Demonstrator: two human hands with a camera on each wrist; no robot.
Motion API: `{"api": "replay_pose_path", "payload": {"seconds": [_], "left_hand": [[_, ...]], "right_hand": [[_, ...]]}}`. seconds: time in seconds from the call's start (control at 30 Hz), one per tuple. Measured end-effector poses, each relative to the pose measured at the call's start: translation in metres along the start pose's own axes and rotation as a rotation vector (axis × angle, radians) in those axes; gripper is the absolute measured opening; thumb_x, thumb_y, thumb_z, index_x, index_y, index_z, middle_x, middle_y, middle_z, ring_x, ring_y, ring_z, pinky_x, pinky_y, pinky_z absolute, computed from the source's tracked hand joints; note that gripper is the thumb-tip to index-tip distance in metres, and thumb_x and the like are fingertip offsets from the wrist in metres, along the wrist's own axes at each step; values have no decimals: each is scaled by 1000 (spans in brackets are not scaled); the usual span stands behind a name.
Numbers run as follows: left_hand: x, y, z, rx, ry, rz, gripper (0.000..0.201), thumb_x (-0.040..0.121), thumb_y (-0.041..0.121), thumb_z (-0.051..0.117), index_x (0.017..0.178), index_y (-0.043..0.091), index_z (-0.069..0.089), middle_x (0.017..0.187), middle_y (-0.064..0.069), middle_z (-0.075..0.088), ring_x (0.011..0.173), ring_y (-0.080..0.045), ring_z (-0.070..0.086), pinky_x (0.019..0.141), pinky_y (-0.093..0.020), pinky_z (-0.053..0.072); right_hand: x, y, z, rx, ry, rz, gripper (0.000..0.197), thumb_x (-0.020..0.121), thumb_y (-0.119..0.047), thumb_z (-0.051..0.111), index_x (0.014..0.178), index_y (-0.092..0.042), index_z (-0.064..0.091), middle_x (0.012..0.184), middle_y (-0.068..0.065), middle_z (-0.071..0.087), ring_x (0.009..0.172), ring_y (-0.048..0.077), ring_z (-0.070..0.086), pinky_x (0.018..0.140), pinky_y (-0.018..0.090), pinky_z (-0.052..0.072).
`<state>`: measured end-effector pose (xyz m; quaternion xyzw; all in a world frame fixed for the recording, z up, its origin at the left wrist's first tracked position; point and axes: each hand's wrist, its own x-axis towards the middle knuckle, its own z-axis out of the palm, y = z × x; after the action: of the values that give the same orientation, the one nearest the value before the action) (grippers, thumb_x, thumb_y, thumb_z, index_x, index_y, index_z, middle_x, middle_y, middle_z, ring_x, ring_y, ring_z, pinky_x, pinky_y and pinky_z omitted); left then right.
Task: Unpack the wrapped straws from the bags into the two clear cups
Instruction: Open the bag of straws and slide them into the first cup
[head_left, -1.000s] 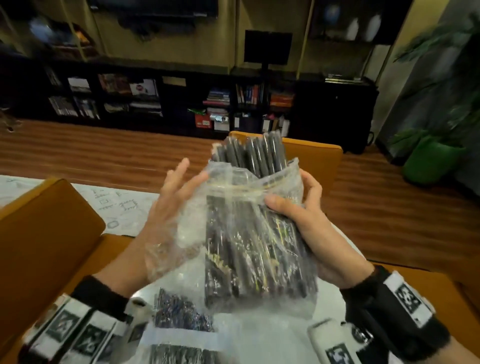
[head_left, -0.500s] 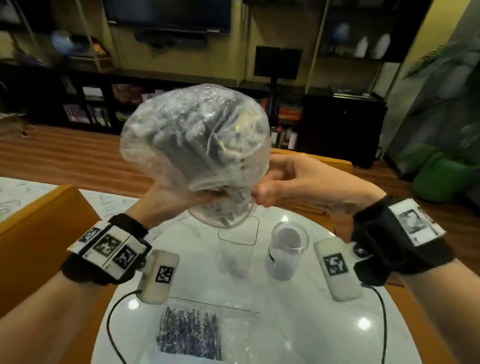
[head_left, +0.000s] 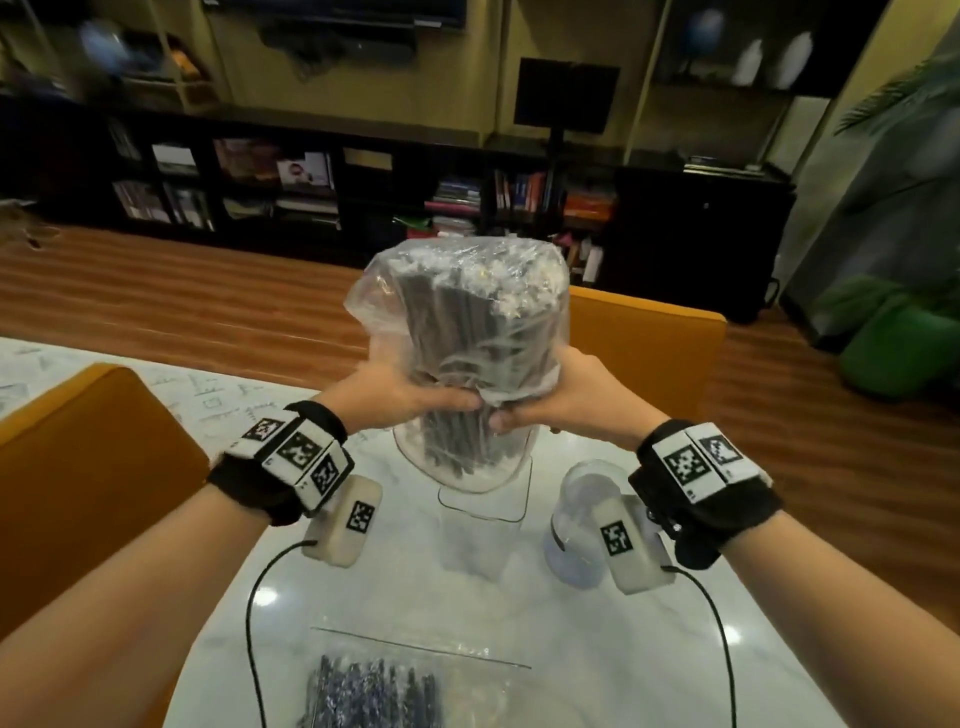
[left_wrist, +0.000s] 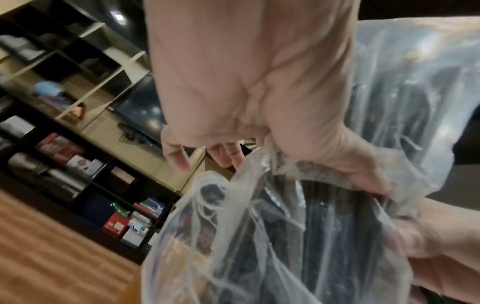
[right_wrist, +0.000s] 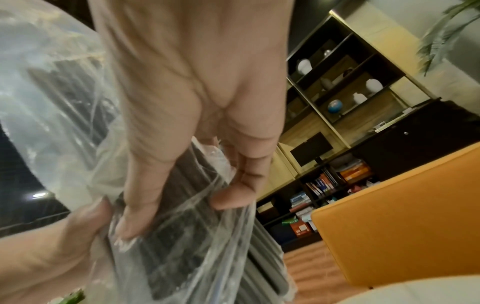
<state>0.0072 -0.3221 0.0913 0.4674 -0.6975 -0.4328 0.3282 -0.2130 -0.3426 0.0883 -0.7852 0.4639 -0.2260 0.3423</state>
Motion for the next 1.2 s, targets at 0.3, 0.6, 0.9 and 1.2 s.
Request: {"api": "replay_pose_path", "payload": {"seconds": [0.3,0.6,0.9,1.2], "left_hand": [[15,-2,2,-44,57,22,42,86,12,72,125,7,58,116,1,72,105,-5,69,91,-20,54],[17,4,15,-183,105,104,30,98,11,54,128,14,54,119,9,67,108,0,65,86,-13,50],[18,-6,35,-434,224,-29,18,102,24,47,116,24,57,126,-7,66,116,-20,65,100,-45,51],[17,18,31,-469,220,98,18,102,21,47,105,32,62,121,-2,68,120,-25,62,105,-53,45]], "right_hand": [[-2,6,11,-106,104,-9,50,75,-52,76,122,-36,68,113,-14,72,100,-1,65,83,12,50],[-5,5,6,-64,175,-52,51,79,-57,71,126,-38,65,108,-18,69,85,-7,61,64,2,39],[-3,5,5,-60,186,-31,48,79,-58,70,121,-36,67,87,-23,66,70,-13,57,54,-1,41],[4,2,-6,414,124,-110,63,81,-25,78,138,-17,52,128,-4,67,116,8,65,99,28,52]]}}
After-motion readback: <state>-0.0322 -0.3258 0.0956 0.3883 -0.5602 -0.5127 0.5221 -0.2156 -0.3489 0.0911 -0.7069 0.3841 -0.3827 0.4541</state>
